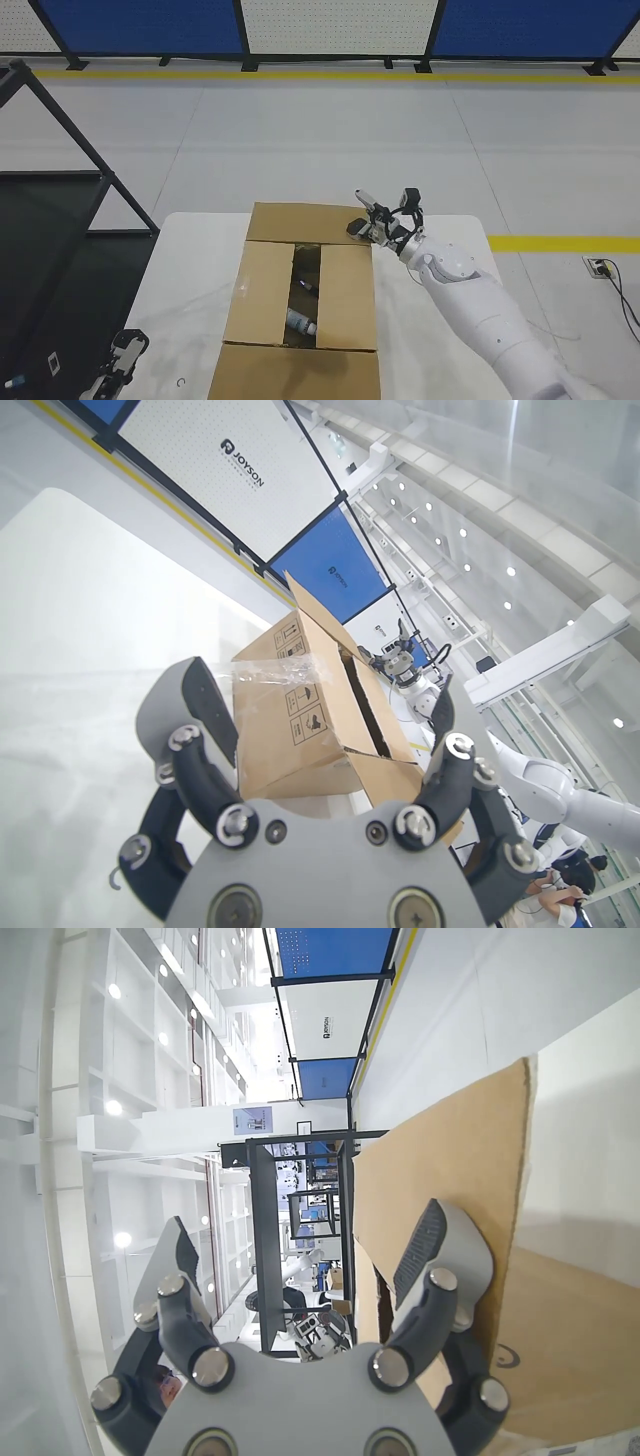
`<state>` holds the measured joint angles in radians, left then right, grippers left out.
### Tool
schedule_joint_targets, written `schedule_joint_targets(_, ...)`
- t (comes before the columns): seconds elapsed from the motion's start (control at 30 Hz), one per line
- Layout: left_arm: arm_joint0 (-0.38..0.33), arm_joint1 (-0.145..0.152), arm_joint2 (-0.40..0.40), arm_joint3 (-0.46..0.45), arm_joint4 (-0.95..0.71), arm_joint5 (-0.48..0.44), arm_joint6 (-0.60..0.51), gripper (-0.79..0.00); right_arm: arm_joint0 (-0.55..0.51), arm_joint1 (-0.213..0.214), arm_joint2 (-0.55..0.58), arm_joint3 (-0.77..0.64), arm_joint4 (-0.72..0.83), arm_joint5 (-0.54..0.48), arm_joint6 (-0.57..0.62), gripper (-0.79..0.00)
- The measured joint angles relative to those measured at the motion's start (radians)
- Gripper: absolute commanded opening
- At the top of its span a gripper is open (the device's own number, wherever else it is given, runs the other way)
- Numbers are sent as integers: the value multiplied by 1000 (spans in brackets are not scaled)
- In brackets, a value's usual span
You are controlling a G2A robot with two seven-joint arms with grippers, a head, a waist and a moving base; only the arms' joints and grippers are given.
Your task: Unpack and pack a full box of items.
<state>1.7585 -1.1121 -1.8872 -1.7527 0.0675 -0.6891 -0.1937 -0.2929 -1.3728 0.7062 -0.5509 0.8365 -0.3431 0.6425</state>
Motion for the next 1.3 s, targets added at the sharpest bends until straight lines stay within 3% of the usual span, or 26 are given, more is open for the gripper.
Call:
schedule_joint_targets(0.3, 0, 0, 0, 0, 0, 0, 0, 0, -5, 0, 0, -3, -2, 2, -7, 0)
schedule_joint_targets(0.47, 0, 0, 0, 0, 0, 1, 0, 0, -27, -8, 11, -33, -30, 72, -120, 0)
schedule_joint_targets(0.93, 9, -6, -9, -4, 13, 5, 4, 0, -31, -23, 66, 1, -48, 150, -95, 0)
schedule_joint_targets(1.1, 16, -8, -11, -6, 17, 3, 7, 0, -34, -26, 86, 6, -62, 122, -98, 0)
schedule_joint_targets(1.3, 23, -11, -19, -25, 21, 4, 15, 0, -67, -14, 137, -27, -82, -32, -91, 0)
